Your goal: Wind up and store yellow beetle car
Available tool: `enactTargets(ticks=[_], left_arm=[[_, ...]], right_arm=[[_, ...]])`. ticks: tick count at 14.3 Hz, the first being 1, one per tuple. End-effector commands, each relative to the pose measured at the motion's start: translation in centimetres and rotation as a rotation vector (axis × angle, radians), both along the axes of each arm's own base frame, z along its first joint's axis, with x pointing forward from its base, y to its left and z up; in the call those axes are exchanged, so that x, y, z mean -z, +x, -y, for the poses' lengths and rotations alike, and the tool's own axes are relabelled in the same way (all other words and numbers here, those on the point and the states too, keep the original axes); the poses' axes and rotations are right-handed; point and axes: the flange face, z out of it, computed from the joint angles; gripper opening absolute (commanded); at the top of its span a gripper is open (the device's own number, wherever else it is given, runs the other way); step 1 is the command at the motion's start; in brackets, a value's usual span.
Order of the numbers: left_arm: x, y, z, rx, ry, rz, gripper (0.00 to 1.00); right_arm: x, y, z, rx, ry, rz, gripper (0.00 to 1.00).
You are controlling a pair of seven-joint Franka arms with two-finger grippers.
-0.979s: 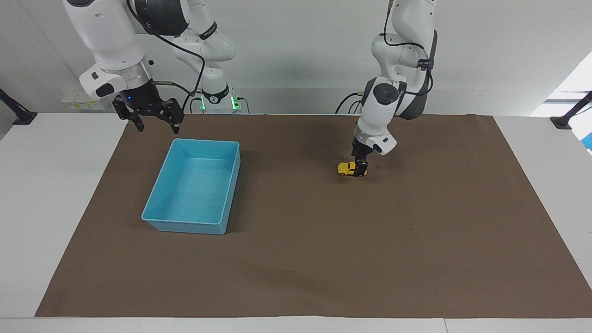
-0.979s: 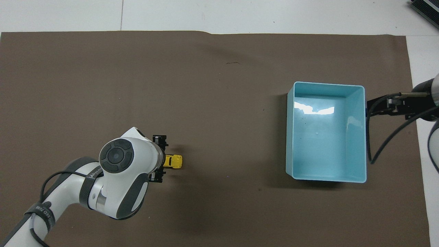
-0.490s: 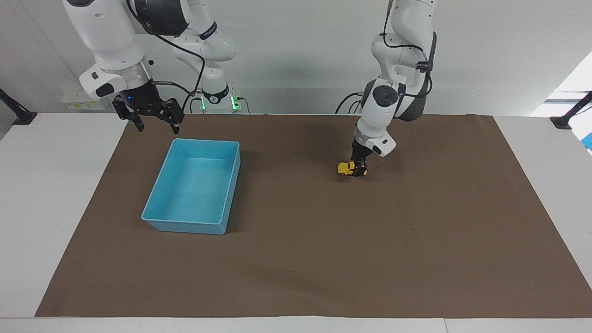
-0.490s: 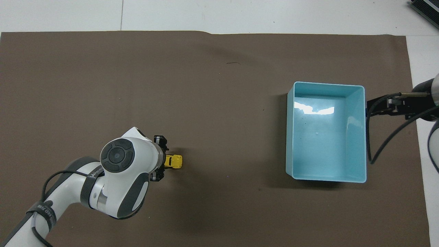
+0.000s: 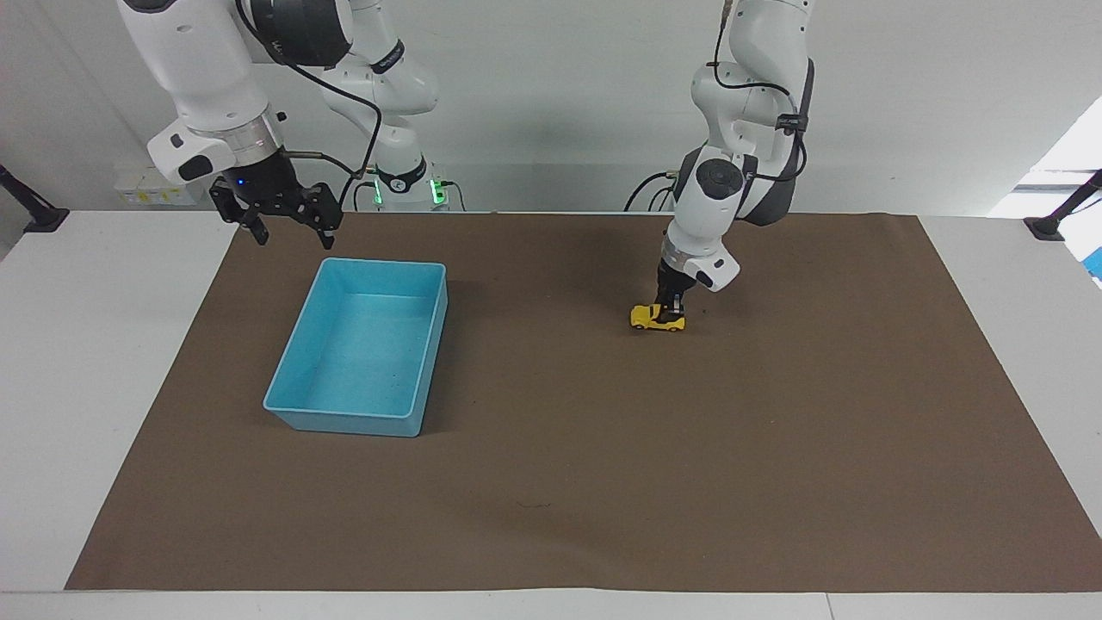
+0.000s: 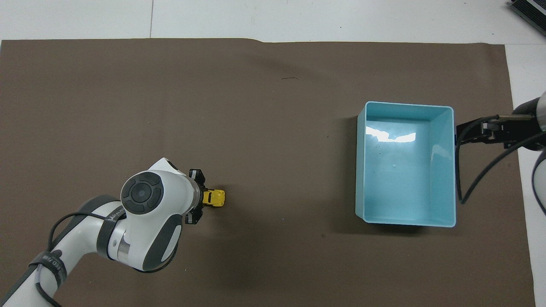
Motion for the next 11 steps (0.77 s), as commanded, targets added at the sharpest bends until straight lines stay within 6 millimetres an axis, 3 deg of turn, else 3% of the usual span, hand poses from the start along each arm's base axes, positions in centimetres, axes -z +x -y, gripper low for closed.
enactTargets(ticks=[1, 7, 11], left_arm=[[0.9, 0.7, -3.1, -0.032, 0.02, 0.014, 0.11], [1.2, 2.6, -8.6, -0.107, 0.05, 0.016, 0.12], [1.3, 3.2, -10.7, -0.162, 0.055, 0.011, 0.12]], right_arm=[[-0.1, -0.3, 0.3, -0.009, 0.021, 0.015, 1.0], [-0.2, -0.3, 0.3, -0.009, 0.021, 0.016, 1.0], [-0.2, -0.3, 0.3, -0.009, 0.021, 0.016, 1.0]])
